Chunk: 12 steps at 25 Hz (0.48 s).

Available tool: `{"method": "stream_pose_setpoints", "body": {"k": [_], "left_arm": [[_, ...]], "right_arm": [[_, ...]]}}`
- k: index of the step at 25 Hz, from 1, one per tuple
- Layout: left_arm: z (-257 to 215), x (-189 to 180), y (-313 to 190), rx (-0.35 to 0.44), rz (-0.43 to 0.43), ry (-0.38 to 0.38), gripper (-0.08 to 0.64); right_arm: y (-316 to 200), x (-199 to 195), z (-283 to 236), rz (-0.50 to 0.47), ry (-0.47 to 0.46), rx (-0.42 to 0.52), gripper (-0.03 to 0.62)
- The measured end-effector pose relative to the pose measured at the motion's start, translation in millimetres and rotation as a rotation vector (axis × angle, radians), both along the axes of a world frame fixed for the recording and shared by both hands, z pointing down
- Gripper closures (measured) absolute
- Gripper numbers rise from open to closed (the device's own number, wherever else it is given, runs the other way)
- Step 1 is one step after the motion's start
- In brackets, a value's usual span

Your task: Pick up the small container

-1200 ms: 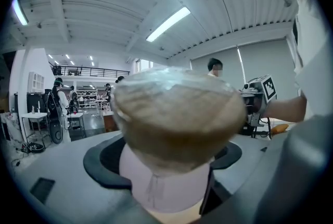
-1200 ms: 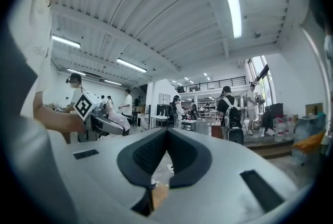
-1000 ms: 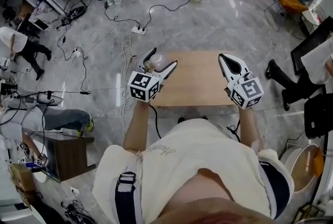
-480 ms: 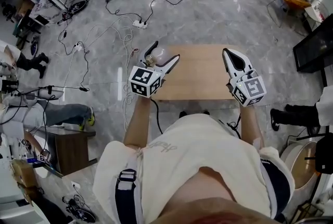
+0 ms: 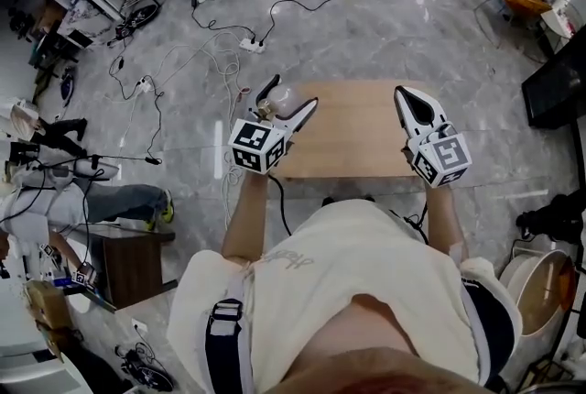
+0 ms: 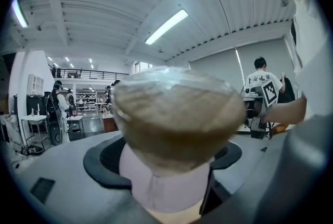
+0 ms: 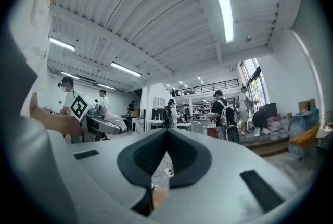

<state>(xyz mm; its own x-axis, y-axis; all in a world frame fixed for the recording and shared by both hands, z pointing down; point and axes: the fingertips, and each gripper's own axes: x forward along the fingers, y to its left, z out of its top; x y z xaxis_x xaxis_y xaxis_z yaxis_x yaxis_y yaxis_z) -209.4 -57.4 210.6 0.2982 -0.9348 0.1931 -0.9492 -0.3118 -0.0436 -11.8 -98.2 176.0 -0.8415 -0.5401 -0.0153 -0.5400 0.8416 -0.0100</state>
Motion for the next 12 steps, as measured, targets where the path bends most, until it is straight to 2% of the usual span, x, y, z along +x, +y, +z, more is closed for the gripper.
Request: {"method": "stream_pose_setpoints", "body": {"k": [12], "left_arm": [[12, -2, -2, -0.003, -0.021, 0.016, 0.141]], "right_arm": [[-6, -1, 12, -0.024, 0.003, -0.009, 0.594]]}}
